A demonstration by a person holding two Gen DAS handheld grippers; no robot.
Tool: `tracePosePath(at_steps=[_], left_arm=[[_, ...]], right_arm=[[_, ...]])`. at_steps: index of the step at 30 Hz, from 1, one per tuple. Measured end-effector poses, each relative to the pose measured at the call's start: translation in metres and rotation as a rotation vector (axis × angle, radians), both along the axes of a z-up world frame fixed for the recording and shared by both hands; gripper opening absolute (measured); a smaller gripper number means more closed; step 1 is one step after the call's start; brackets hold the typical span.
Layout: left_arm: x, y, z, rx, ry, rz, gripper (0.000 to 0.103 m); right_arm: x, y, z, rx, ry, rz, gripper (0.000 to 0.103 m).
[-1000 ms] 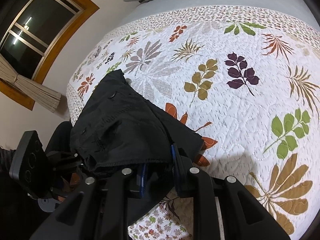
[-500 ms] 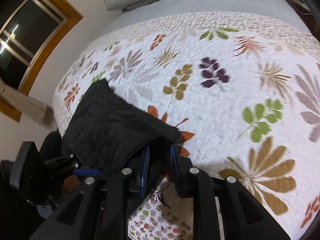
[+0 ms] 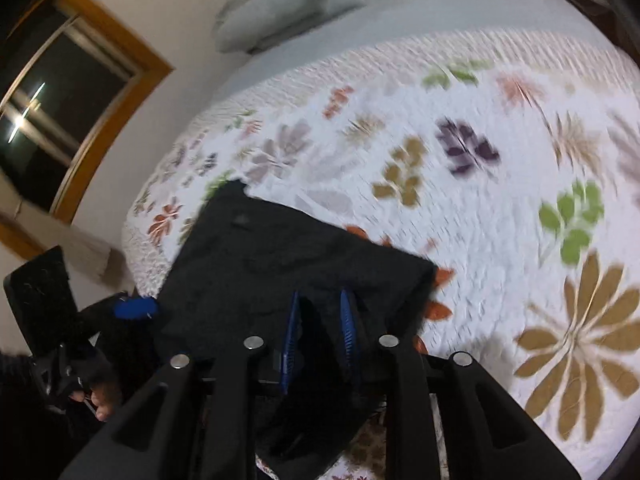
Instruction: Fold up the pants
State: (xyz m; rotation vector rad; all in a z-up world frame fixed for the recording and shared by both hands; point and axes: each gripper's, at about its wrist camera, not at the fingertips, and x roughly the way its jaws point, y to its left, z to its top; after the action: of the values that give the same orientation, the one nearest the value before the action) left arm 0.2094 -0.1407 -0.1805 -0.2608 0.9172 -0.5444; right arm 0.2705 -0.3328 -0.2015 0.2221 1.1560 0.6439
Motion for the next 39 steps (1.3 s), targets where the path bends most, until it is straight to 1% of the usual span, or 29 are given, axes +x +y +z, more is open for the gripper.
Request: tracePosePath(at_steps=[2,4,7,9,12,13,14,15,16,18,20,21,22,23,24,25,28,30,33,36,39], left_arm=[[0.008,0.014,-0.014,0.013,0.048,0.031,0.088],[0.013,0.024,-0.021,0.013,0.069,0.047,0.088],[0.014,0.035,-0.028,0.020,0.070,0.036,0.088],[0.015,0.032,-0.032,0.043,0.065,0.015,0.088],[0.013,0.029,-0.033,0.077,0.047,-0.012,0.089],[0.013,0.029,-0.034,0.082,0.045,-0.017,0.089],[0.013,0.029,-0.035,0.084,0.045,-0.024,0.090],[0.012,0.030,-0.036,0.084,0.047,-0.027,0.090],[0.012,0.032,-0.037,0.071,0.056,-0.030,0.090],[0.012,0.035,-0.037,0.043,0.077,-0.032,0.090],[0.013,0.044,-0.028,0.017,0.092,-0.013,0.090],[0.013,0.051,-0.021,-0.004,0.087,-0.003,0.090],[0.013,0.065,-0.007,-0.038,0.063,0.018,0.090],[0.014,0.074,0.001,-0.050,0.049,0.034,0.090],[0.015,0.085,0.009,-0.063,0.034,0.056,0.090],[0.018,0.099,0.016,-0.081,0.025,0.087,0.091],[0.027,0.131,0.019,-0.123,0.059,0.156,0.091],[0.030,0.141,0.014,-0.106,0.084,0.174,0.091],[0.031,0.147,0.000,-0.061,0.130,0.165,0.091],[0.028,0.154,-0.011,-0.033,0.149,0.157,0.091],[0.031,0.160,-0.020,-0.028,0.162,0.154,0.091]], right_arm=[[-0.009,-0.007,0.003,0.030,-0.005,-0.033,0.022],[-0.027,-0.015,0.018,0.084,-0.042,-0.069,0.024],[-0.062,-0.019,0.039,0.134,-0.091,-0.115,0.025],[-0.081,-0.010,0.046,0.163,-0.106,-0.111,0.025],[-0.103,0.012,0.039,0.154,-0.103,-0.091,0.025],[-0.106,0.017,0.028,0.144,-0.072,-0.103,0.025],[-0.109,0.018,0.017,0.116,-0.047,-0.119,0.025],[-0.111,0.018,0.007,0.066,-0.034,-0.138,0.023],[-0.114,0.015,-0.005,0.040,-0.022,-0.157,0.018],[-0.119,0.005,-0.021,0.087,0.025,-0.205,0.016],[-0.125,0.001,-0.017,0.087,0.027,-0.222,0.015],[-0.129,0.000,-0.011,0.090,0.025,-0.225,0.018],[-0.133,-0.001,-0.003,0.102,0.015,-0.229,0.022],[-0.136,-0.002,0.006,0.099,-0.006,-0.237,0.026],[-0.138,-0.004,0.012,0.096,-0.021,-0.244,0.032],[-0.139,-0.004,0.019,0.112,-0.036,-0.249,0.032],[-0.132,0.008,0.030,0.145,-0.068,-0.254,0.033],[-0.123,0.019,0.031,0.152,-0.080,-0.256,0.033],[-0.096,0.033,0.026,0.151,-0.077,-0.284,0.033],[-0.054,0.032,0.014,0.156,-0.044,-0.336,0.033],[-0.027,0.026,-0.011,0.135,0.037,-0.365,0.028]])
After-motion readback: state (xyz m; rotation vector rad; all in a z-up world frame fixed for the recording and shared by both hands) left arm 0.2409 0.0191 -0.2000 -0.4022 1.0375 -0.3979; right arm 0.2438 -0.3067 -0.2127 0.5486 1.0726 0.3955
